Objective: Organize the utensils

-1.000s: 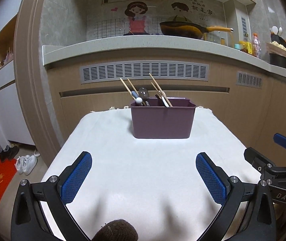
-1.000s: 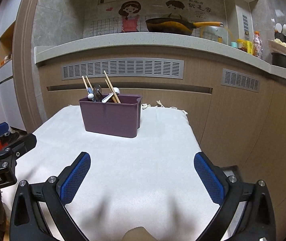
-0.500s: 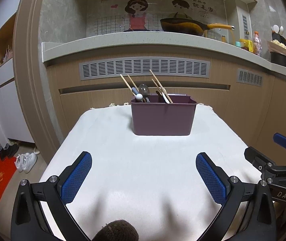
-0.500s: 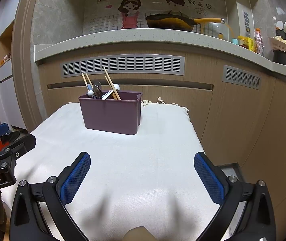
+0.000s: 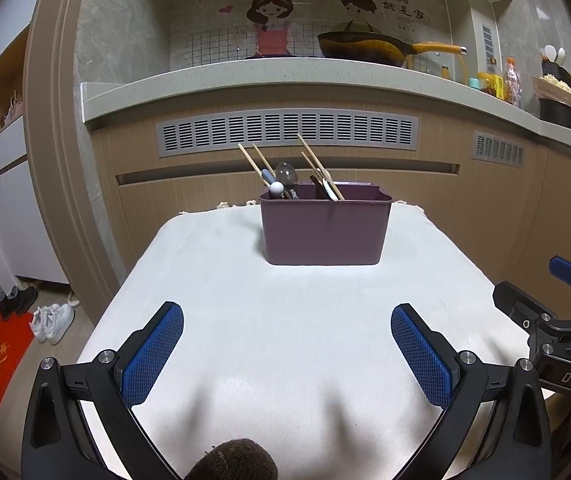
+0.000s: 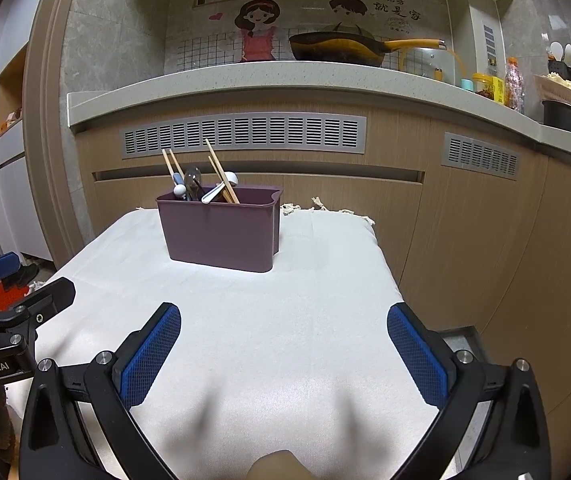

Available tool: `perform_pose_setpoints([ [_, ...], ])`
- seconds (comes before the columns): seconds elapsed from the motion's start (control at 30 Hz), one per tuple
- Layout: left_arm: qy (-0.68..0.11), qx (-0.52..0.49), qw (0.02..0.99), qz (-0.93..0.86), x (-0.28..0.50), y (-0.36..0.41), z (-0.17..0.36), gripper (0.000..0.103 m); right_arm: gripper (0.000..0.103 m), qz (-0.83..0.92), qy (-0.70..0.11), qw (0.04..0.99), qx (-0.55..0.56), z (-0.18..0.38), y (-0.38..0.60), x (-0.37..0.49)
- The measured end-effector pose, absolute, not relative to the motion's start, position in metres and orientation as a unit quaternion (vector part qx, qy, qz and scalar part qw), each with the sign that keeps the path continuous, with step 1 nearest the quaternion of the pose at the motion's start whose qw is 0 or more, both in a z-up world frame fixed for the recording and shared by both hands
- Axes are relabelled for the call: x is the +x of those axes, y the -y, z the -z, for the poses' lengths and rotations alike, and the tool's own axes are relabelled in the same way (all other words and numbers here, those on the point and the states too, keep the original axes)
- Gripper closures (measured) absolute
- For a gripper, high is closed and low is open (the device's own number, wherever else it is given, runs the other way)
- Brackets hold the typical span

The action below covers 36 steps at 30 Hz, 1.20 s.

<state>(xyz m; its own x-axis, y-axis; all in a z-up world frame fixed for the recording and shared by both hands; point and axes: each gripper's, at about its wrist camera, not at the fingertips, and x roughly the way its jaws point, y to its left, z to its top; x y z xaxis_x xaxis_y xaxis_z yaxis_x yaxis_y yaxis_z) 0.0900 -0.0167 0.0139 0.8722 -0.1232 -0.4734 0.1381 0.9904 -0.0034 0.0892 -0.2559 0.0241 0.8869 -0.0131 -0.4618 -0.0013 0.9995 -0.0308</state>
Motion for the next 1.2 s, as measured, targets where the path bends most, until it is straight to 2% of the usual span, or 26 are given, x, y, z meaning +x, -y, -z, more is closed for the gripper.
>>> perform_pose_setpoints([
  [1.2, -0.242, 0.018, 0.968, 0.070, 0.0868, 0.0160, -0.0125, 0.000, 0.001, -0.005, -0.242, 0.970, -0.011, -0.0245, 0.2568, 0.0884],
])
